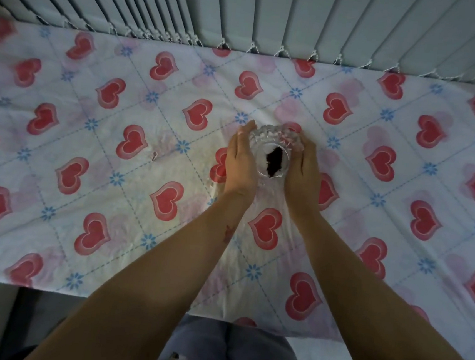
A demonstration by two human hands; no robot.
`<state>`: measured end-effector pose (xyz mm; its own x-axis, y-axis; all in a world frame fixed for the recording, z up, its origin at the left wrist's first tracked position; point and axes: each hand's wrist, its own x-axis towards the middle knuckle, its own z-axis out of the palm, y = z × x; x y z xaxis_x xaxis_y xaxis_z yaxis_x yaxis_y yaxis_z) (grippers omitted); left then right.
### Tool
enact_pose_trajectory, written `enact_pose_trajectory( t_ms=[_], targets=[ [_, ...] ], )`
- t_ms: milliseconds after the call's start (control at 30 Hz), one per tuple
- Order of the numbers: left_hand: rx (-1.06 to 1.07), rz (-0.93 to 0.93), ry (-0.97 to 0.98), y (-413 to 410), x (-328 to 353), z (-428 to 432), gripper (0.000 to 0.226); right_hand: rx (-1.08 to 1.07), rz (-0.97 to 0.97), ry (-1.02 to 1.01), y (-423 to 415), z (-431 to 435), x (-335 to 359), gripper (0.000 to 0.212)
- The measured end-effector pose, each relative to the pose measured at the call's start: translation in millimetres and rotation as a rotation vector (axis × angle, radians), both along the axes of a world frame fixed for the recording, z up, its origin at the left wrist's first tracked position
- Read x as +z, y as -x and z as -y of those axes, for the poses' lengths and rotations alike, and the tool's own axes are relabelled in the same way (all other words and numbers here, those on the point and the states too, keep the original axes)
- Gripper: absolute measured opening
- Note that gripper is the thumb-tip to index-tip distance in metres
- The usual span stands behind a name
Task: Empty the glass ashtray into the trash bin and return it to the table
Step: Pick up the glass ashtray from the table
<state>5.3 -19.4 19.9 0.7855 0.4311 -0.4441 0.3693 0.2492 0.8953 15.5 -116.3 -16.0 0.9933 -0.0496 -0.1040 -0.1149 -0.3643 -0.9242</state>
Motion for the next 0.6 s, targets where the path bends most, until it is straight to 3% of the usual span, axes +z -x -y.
enact_pose_trajectory(
  t_ms=[300, 600],
  targets=[
    [0.009, 0.124, 0.020, 14, 50, 3, 0.045, -0.241, -0.044, -0.296, 3, -11, 59, 0.032],
    [-0.049, 0.261, -0.033, 39, 69, -9, 0.054, -0.284, -0.041, -0.521, 7, -14, 95, 0.024]
  ],
)
